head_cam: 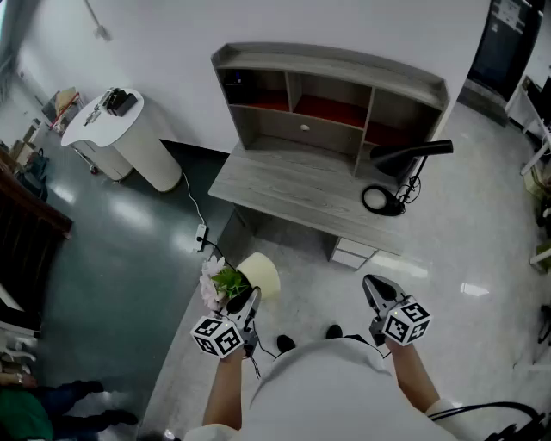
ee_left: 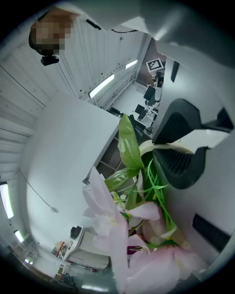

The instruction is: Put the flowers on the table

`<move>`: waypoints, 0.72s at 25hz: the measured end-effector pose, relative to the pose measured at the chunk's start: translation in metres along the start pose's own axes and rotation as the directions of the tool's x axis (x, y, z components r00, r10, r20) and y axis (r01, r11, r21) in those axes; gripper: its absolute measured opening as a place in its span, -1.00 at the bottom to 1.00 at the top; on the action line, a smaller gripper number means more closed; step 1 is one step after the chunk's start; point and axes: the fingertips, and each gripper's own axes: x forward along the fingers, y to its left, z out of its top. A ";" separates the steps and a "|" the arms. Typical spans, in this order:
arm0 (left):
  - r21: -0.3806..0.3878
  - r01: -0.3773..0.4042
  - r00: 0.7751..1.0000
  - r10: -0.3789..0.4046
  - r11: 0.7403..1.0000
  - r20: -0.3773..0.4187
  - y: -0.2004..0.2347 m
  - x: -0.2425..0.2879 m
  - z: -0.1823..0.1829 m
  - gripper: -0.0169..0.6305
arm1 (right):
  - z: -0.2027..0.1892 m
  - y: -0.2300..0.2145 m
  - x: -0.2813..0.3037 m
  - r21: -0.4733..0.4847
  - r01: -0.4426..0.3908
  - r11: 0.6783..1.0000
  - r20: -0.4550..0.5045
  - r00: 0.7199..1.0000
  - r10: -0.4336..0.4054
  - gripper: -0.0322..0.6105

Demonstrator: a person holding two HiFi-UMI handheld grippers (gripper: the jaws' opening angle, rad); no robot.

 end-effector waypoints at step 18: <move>-0.005 -0.017 1.000 0.017 1.000 0.001 -0.022 0.003 -0.017 -0.80 | -0.002 -0.008 -0.013 -0.006 -0.046 0.999 -0.021 0.999 0.046 -0.84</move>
